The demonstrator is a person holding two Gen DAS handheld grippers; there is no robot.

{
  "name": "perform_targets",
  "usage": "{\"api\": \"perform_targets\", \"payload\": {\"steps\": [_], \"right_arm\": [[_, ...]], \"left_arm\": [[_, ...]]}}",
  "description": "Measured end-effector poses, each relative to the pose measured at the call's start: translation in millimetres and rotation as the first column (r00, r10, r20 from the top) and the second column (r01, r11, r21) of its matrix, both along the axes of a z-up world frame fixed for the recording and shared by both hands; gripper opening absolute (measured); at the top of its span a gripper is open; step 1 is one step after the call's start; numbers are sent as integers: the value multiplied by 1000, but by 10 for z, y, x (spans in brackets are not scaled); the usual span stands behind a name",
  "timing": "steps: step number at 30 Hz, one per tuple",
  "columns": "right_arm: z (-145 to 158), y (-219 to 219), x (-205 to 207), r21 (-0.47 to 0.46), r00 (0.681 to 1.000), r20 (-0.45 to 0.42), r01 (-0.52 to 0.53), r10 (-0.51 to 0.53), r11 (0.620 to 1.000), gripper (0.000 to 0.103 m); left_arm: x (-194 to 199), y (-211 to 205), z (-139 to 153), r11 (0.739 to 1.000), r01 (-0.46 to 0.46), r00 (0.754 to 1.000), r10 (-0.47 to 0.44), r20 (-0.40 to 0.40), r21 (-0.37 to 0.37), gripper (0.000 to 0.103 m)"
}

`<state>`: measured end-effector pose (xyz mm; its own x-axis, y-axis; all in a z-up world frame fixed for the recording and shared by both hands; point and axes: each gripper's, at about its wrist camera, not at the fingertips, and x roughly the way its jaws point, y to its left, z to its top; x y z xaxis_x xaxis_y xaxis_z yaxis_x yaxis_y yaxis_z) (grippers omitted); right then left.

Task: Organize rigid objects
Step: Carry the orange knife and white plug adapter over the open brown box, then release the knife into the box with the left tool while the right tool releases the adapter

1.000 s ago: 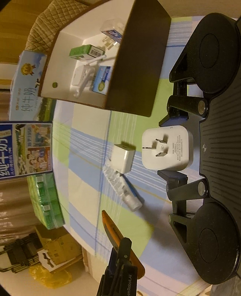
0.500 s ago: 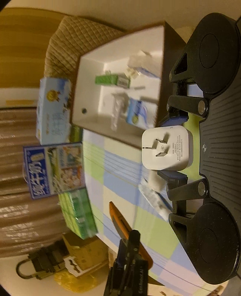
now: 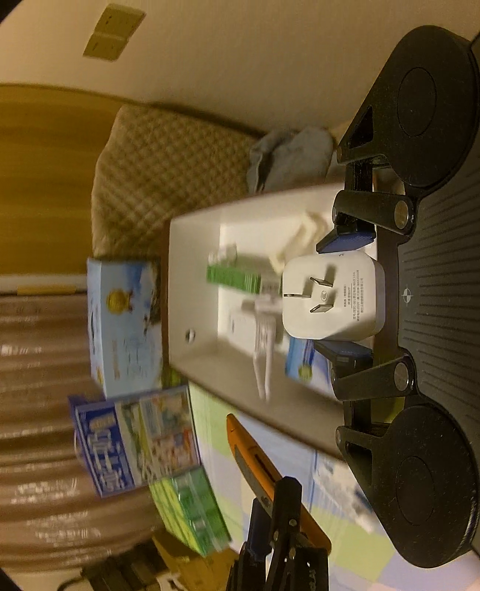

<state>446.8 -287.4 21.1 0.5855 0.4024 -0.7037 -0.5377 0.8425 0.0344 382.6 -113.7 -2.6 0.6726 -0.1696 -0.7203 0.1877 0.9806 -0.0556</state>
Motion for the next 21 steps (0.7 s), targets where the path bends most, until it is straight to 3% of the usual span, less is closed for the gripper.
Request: {"api": "perform_targets", "payload": {"steps": [10, 21], "right_arm": [[-245, -110, 525, -110, 996, -76, 37, -46, 993, 45], [-456, -20, 777, -177, 992, -123, -2, -20, 984, 45]], "left_arm": [[629, -462, -320, 999, -20, 996, 17, -89, -27, 30], [977, -632, -752, 994, -81, 980, 67, -189, -68, 30]]}}
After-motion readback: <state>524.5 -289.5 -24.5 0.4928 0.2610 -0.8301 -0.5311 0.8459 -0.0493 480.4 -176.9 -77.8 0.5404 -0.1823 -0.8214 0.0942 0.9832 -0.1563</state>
